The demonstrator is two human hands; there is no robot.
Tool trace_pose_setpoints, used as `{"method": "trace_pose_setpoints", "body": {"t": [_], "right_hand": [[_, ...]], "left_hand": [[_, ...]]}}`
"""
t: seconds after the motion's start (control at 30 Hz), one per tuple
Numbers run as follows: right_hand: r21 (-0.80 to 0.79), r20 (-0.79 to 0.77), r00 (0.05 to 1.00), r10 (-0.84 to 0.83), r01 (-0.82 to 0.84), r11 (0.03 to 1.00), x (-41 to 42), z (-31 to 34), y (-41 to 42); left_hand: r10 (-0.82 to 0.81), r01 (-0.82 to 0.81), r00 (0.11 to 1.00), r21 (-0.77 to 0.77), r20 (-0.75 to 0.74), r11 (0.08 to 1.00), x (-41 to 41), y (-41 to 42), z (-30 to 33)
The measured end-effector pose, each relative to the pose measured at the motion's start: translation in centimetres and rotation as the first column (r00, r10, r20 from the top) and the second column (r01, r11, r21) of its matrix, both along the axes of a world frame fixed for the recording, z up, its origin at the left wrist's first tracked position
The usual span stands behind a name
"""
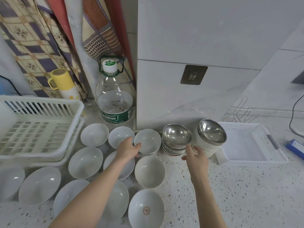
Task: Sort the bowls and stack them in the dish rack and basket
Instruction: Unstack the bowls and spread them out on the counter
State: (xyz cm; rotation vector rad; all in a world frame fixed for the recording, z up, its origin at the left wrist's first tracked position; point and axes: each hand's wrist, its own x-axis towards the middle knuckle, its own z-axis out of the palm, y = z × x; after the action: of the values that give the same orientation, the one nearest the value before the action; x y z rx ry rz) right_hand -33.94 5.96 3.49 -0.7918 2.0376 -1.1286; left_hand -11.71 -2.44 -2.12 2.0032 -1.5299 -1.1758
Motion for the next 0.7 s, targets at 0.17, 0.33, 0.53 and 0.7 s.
{"method": "trace_pose_setpoints", "body": {"t": [0.17, 0.33, 0.53, 0.7], "right_hand": [[0.035, 0.006, 0.999, 0.031, -0.032, 0.999, 0.3, -0.2, -1.9], [0.061, -0.006, 0.999, 0.042, -0.042, 0.997, 0.2, -0.3, -2.9], [0.050, -0.035, 0.996, 0.083, -0.081, 0.995, 0.1, 0.0, -3.6], [0.049, -0.009, 0.997, 0.071, -0.070, 0.996, -0.1, -0.1, -3.7]], "left_hand": [[-0.009, 0.009, 0.999, 0.006, -0.035, 1.000, -0.4, -1.0, -0.8], [0.063, -0.061, 0.980, 0.017, -0.191, 0.998, -0.4, -1.1, -1.3], [0.085, -0.084, 0.965, 0.011, -0.249, 0.996, -0.4, -1.2, -1.3], [0.163, -0.144, 0.932, 0.081, -0.324, 0.986, -0.3, -1.3, -1.8]]}}
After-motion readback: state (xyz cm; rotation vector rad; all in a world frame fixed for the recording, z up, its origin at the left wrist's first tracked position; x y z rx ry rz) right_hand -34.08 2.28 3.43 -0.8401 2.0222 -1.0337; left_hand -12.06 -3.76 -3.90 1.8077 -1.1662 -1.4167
